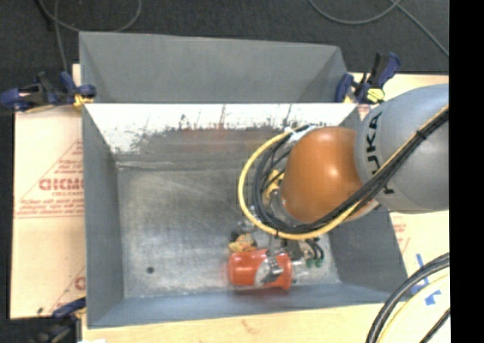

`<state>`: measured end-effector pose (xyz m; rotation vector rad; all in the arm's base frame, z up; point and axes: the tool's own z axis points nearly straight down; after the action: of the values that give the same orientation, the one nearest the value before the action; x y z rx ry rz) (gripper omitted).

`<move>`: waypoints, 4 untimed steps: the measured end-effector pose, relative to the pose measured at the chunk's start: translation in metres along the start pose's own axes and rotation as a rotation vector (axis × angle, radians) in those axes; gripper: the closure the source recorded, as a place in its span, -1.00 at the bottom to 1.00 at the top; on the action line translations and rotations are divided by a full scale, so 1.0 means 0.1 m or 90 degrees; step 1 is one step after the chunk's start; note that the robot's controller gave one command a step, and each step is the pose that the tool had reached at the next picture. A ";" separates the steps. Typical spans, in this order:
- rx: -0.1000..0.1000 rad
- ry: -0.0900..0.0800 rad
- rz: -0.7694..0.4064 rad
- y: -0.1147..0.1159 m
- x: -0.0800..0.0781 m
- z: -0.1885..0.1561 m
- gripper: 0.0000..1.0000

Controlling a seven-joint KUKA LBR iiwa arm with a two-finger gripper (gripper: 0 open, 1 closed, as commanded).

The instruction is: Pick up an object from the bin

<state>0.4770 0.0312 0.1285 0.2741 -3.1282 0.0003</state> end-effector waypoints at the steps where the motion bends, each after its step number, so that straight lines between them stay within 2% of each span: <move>1: 0.000 -0.003 0.017 -0.09 0.01 -0.25 -1.00; 2: 0.003 -0.018 -0.051 -0.08 -0.05 0.50 -1.00; 3: 0.002 -0.015 -0.050 -0.07 -0.03 0.42 1.00; 4: 0.002 -0.015 -0.050 -0.07 -0.03 0.42 1.00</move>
Offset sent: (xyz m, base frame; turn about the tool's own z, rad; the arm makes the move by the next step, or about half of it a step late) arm -0.0028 -0.0053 -0.0585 -0.0849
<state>0.4812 0.0245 0.0861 0.3989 -3.1384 0.0019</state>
